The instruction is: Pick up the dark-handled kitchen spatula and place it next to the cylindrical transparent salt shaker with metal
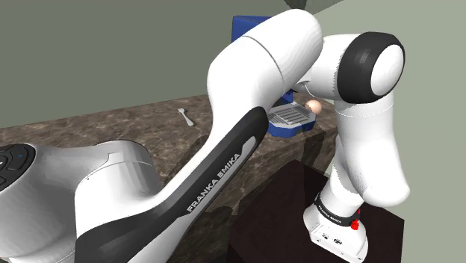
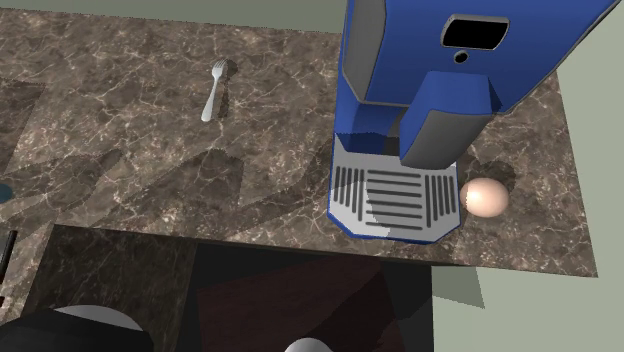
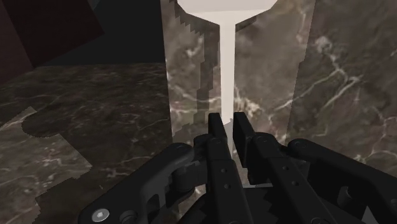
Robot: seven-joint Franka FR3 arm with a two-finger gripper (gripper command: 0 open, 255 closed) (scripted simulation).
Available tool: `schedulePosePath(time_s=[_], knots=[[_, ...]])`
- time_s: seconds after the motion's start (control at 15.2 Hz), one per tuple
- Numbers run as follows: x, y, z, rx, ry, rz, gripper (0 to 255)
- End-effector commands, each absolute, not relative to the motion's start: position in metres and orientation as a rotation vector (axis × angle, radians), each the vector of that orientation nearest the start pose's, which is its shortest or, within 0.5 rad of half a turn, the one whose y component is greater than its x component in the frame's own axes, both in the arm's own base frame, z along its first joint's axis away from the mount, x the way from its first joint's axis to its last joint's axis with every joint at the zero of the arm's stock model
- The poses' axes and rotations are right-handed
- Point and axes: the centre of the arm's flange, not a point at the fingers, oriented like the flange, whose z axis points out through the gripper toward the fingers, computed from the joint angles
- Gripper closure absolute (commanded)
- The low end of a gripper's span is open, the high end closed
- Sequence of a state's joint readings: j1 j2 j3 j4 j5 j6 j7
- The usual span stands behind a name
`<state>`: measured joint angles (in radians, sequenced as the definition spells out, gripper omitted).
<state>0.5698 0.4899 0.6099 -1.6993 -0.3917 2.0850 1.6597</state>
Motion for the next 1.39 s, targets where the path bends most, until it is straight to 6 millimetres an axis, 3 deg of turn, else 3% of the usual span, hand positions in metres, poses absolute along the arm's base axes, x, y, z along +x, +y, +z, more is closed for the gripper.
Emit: schedulePosePath(time_s=[0.0,0.13,0.2,0.53,0.79,1.32], knots=[[0.309,0.585,0.35,-3.105,0.532,-0.103,255],[0.309,0.585,0.35,-3.105,0.532,-0.103,255],[0.309,0.585,0.35,-3.105,0.532,-0.103,0],[0.309,0.585,0.35,-3.105,0.532,-0.103,0],[0.306,0.586,0.4,-3.105,0.532,-0.103,0],[0.306,0.586,0.4,-3.105,0.532,-0.103,0]])
